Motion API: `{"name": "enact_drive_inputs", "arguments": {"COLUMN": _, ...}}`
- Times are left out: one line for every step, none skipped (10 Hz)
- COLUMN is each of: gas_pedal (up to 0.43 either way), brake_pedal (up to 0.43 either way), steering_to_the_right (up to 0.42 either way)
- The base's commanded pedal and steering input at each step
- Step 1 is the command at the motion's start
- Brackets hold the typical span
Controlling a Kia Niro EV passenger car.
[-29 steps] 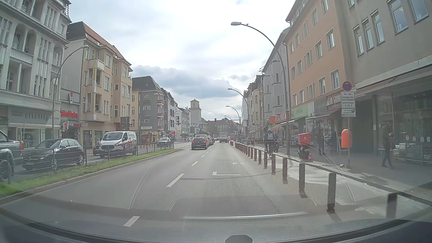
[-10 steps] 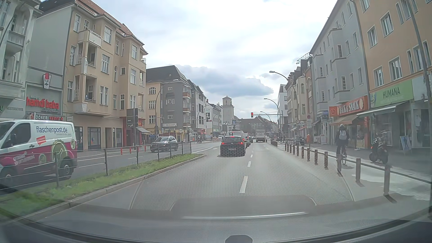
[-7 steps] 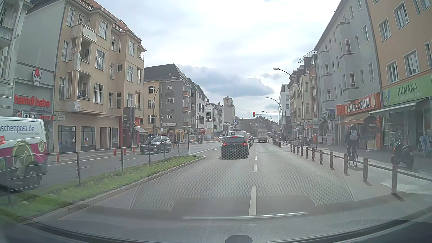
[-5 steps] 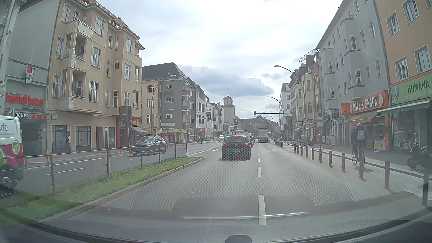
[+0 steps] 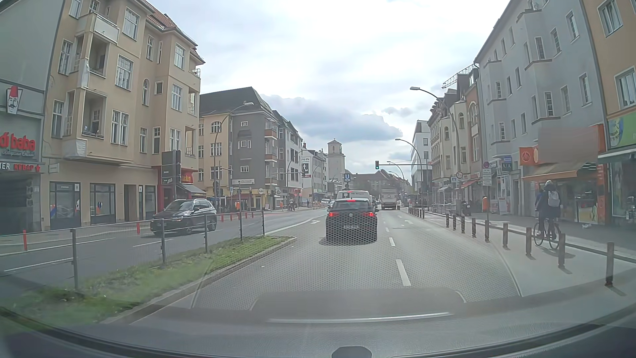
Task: Follow the waypoints while adhering to traffic rules and regulations
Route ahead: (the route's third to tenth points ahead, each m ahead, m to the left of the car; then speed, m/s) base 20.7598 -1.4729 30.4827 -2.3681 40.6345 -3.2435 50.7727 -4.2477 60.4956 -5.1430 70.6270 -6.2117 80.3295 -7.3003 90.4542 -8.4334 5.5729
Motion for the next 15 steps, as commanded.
{"name": "enact_drive_inputs", "arguments": {"gas_pedal": 0.000, "brake_pedal": 0.238, "steering_to_the_right": 0.020}}
{"name": "enact_drive_inputs", "arguments": {"gas_pedal": 0.000, "brake_pedal": 0.244, "steering_to_the_right": 0.026}}
{"name": "enact_drive_inputs", "arguments": {"gas_pedal": 0.000, "brake_pedal": 0.250, "steering_to_the_right": 0.033}}
{"name": "enact_drive_inputs", "arguments": {"gas_pedal": 0.000, "brake_pedal": 0.256, "steering_to_the_right": 0.041}}
{"name": "enact_drive_inputs", "arguments": {"gas_pedal": 0.000, "brake_pedal": 0.256, "steering_to_the_right": 0.048}}
{"name": "enact_drive_inputs", "arguments": {"gas_pedal": 0.000, "brake_pedal": 0.262, "steering_to_the_right": 0.050}}
{"name": "enact_drive_inputs", "arguments": {"gas_pedal": 0.000, "brake_pedal": 0.262, "steering_to_the_right": 0.052}}
{"name": "enact_drive_inputs", "arguments": {"gas_pedal": 0.000, "brake_pedal": 0.268, "steering_to_the_right": 0.054}}
{"name": "enact_drive_inputs", "arguments": {"gas_pedal": 0.000, "brake_pedal": 0.268, "steering_to_the_right": 0.054}}
{"name": "enact_drive_inputs", "arguments": {"gas_pedal": 0.000, "brake_pedal": 0.268, "steering_to_the_right": 0.054}}
{"name": "enact_drive_inputs", "arguments": {"gas_pedal": 0.000, "brake_pedal": 0.268, "steering_to_the_right": 0.054}}
{"name": "enact_drive_inputs", "arguments": {"gas_pedal": 0.000, "brake_pedal": 0.274, "steering_to_the_right": 0.054}}
{"name": "enact_drive_inputs", "arguments": {"gas_pedal": 0.000, "brake_pedal": 0.280, "steering_to_the_right": 0.054}}
{"name": "enact_drive_inputs", "arguments": {"gas_pedal": 0.000, "brake_pedal": 0.287, "steering_to_the_right": 0.056}}
{"name": "enact_drive_inputs", "arguments": {"gas_pedal": 0.000, "brake_pedal": 0.293, "steering_to_the_right": 0.059}}
